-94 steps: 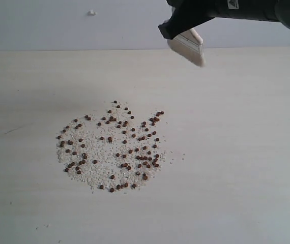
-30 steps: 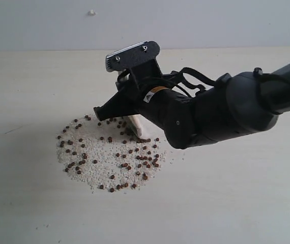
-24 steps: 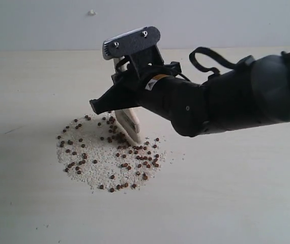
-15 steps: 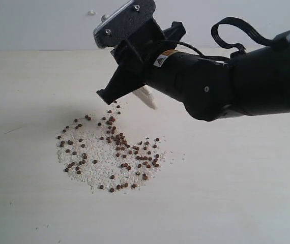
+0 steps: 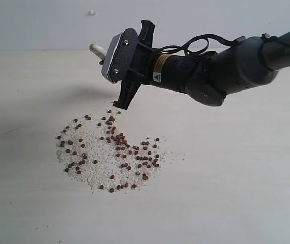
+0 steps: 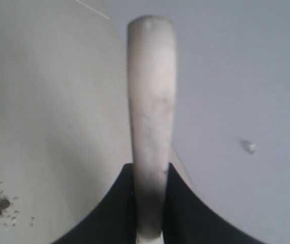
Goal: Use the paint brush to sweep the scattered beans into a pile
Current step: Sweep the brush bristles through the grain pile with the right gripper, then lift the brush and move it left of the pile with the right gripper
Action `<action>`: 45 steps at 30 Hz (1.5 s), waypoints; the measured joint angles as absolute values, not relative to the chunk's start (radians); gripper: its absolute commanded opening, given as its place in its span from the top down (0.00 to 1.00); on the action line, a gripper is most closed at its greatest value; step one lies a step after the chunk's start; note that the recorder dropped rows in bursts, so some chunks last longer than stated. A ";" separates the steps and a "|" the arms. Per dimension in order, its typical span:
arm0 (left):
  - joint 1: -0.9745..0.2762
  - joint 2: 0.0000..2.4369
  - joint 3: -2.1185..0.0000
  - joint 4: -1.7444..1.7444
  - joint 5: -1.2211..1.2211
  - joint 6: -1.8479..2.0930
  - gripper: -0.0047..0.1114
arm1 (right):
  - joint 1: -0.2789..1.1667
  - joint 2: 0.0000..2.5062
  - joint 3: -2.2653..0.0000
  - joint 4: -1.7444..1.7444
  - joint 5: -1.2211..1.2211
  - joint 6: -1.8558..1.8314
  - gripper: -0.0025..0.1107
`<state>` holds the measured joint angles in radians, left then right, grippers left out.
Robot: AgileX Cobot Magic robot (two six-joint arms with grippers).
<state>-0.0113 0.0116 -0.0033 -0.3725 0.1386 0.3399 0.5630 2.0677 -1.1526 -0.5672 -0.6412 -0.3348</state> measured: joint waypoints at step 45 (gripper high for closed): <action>-0.011 0.012 -0.003 -0.373 0.139 0.340 0.96 | 0.551 2.049 -1.342 -1.476 -0.700 0.477 0.98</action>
